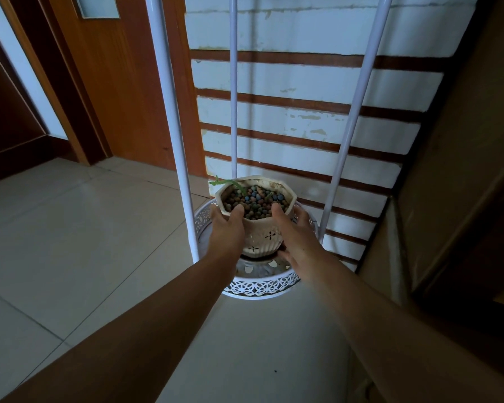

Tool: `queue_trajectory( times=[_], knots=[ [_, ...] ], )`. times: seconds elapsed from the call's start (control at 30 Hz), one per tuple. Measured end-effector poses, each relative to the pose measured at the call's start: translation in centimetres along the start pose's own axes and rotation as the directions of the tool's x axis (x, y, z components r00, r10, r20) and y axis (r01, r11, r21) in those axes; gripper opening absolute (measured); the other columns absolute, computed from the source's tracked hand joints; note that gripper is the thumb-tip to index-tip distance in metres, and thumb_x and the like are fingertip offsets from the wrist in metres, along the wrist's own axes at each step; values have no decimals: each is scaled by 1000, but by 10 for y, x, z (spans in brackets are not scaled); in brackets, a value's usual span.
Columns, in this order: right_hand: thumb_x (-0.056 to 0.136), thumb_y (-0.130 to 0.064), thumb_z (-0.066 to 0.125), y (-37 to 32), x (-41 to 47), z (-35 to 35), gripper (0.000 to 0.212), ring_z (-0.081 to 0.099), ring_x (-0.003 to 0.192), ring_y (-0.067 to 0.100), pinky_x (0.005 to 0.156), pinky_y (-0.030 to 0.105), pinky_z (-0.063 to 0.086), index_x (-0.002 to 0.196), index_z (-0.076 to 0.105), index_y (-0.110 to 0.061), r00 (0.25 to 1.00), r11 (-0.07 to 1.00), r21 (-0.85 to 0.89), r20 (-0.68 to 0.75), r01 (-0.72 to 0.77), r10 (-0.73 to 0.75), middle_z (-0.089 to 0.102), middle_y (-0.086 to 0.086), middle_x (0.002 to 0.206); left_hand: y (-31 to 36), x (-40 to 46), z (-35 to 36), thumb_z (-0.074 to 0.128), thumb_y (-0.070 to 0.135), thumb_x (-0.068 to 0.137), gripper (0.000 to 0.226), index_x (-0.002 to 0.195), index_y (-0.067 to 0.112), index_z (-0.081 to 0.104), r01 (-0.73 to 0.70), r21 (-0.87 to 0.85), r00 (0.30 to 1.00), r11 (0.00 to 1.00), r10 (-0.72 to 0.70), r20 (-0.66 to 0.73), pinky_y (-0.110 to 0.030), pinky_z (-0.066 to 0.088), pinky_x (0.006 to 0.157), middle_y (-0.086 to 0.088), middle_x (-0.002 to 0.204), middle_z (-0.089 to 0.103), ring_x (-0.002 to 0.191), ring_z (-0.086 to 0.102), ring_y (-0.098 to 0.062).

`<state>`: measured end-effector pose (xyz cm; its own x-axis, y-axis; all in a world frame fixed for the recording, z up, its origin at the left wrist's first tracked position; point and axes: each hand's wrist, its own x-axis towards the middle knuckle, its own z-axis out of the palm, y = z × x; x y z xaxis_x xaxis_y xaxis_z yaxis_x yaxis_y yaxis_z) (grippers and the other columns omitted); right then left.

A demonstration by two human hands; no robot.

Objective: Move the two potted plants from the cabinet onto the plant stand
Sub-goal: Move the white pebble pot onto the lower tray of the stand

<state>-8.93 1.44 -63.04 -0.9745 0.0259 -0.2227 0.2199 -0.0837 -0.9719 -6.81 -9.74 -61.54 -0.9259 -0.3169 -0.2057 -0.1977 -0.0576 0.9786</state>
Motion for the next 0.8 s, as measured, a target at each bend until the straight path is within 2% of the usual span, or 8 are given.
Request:
queue_trajectory(
  times=[0.1, 0.13, 0.3, 0.37, 0.53, 0.6, 0.7, 0.8],
  knots=[
    [83, -47, 57, -7, -2, 1, 78, 45, 126, 28, 99, 42, 41, 144, 17, -22, 997, 998, -9, -37, -63, 63, 42, 10, 142, 9, -10, 1, 42, 34, 95, 61, 147, 20, 13, 13, -11, 1000, 1000, -13, -2, -26, 42, 60, -13, 133, 48, 99, 49, -21],
    [83, -49, 57, -10, -5, 0, 81, 44, 127, 30, 101, 44, 41, 145, 14, -22, 996, 997, -22, -49, -80, 79, 41, 12, 144, 13, -13, 1, 43, 33, 94, 64, 147, 19, 11, 21, -9, 1000, 1000, -21, -3, -26, 42, 60, -13, 136, 47, 101, 48, -20],
    [85, -49, 54, -30, -35, -7, 80, 41, 130, 30, 96, 39, 41, 146, 11, -23, 993, 990, -86, -35, -116, 113, 32, 10, 150, 31, -42, 0, 45, 41, 92, 75, 149, 22, 1, 129, 70, 992, 989, -129, -6, -39, 36, 97, -11, 151, 32, 134, 37, -30],
    [85, -47, 55, -42, -51, -10, 79, 41, 130, 30, 103, 45, 40, 146, 12, -22, 992, 985, -119, -43, -126, 121, 32, 11, 151, 42, -58, -1, 46, 45, 91, 78, 150, 24, -1, 183, 83, 983, 980, -184, 7, -43, 31, 106, -8, 155, 27, 138, 32, -31],
    [87, -44, 55, -92, -96, -17, 77, 37, 133, 28, 102, 38, 35, 147, 12, -20, 978, 970, -141, -88, -199, 188, 29, 10, 152, 92, -97, -2, 43, 49, 91, 72, 150, 26, 10, 269, 145, 959, 952, -278, 45, -42, 28, 108, -6, 155, 28, 139, 30, -29],
    [88, -44, 54, -114, -114, -19, 74, 40, 131, 27, 97, 34, 36, 147, 17, -20, 972, 963, -153, -115, -223, 207, 32, 9, 150, 117, -113, -3, 42, 48, 92, 67, 149, 27, 14, 277, 158, 956, 948, -288, 55, -39, 30, 104, -6, 153, 32, 137, 33, -29],
    [88, -45, 54, -147, -141, -20, 67, 44, 125, 25, 84, 28, 36, 143, 24, -23, 961, 954, -157, -149, -254, 231, 38, 8, 146, 154, -135, -5, 40, 49, 92, 65, 148, 29, 16, 312, 182, 941, 932, -330, 75, -44, 30, 109, -5, 152, 32, 136, 34, -28],
    [87, -46, 54, -184, -163, -21, 66, 49, 113, 22, 79, 27, 35, 142, 27, -22, 953, 948, -166, -181, -271, 241, 42, 9, 143, 193, -156, -8, 40, 49, 92, 65, 149, 28, 15, 350, 203, 924, 914, -372, 82, -47, 30, 111, -8, 152, 33, 137, 33, -29]
  ],
)
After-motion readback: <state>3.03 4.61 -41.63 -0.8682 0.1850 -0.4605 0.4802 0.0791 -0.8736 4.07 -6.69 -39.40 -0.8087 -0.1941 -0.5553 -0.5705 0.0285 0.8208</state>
